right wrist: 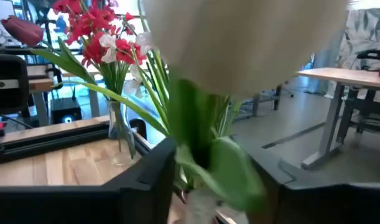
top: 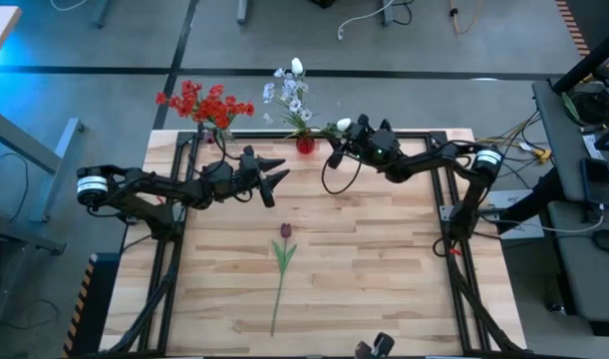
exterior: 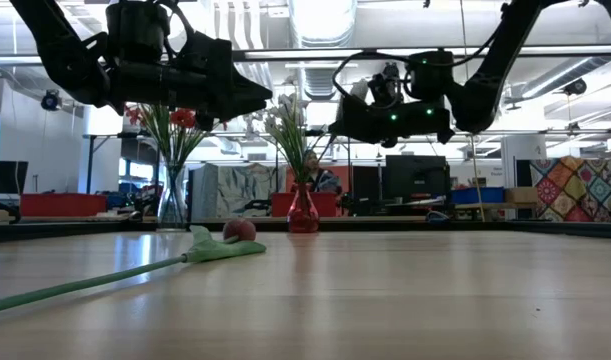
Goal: Sort flowers into vase by color
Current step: Put the white flower into the red vase
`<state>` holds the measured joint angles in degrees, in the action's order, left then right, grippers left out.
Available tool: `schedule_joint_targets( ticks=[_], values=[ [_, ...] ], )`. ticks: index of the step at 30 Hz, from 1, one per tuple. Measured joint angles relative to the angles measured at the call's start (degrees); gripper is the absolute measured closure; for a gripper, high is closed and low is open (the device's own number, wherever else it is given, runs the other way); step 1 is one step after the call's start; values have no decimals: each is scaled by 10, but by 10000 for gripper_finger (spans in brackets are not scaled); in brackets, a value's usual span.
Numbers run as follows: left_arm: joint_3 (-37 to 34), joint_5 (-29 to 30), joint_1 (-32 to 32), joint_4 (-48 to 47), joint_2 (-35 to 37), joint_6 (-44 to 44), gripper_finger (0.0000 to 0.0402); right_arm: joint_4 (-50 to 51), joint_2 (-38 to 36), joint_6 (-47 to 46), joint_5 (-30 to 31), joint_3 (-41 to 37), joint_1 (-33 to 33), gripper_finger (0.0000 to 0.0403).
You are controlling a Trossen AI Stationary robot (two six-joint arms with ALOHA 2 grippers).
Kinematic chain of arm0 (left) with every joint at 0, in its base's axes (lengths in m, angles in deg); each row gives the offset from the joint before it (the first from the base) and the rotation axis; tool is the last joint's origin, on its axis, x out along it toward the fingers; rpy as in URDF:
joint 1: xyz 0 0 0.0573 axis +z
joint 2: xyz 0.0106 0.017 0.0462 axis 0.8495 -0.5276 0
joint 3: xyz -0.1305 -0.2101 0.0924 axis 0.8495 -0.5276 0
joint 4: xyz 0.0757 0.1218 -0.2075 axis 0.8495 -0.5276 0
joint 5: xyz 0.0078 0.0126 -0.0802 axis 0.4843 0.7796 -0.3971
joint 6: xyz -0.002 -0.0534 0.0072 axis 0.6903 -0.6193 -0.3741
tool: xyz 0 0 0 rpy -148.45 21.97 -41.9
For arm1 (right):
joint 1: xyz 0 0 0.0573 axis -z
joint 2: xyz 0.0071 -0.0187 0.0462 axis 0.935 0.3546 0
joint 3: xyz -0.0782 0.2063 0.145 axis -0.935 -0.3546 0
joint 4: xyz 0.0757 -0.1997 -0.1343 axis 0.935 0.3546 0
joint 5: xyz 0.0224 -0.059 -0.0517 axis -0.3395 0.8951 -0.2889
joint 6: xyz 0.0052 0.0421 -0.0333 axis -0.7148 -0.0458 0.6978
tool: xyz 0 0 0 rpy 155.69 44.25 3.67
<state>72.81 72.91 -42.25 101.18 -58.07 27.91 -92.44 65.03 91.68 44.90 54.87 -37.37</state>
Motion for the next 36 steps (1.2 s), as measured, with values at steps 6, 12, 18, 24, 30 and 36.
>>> schedule_joint_targets(
  ticks=[6, 12, 18, 24, 30, 36],
  values=[
    [0, 0, 0, -2, 0, 0, 248, 1, 1, 14, 0, 7, 0, 371],
    [0, 0, 0, -2, 0, 0, 248, 20, 0, 19, -1, 26, 1, 384],
    [0, 0, 0, -5, 0, 0, 248, 105, 0, 28, -2, 71, 1, 384],
    [0, 0, 0, -4, 0, -3, 248, 176, 0, 28, -2, 110, 1, 383],
    [0, 0, 0, -4, 0, -3, 248, 223, 0, 23, -1, 136, 0, 343],
    [0, 0, 0, -5, 0, -3, 248, 281, -1, 14, -2, 157, 0, 267]
  ],
)
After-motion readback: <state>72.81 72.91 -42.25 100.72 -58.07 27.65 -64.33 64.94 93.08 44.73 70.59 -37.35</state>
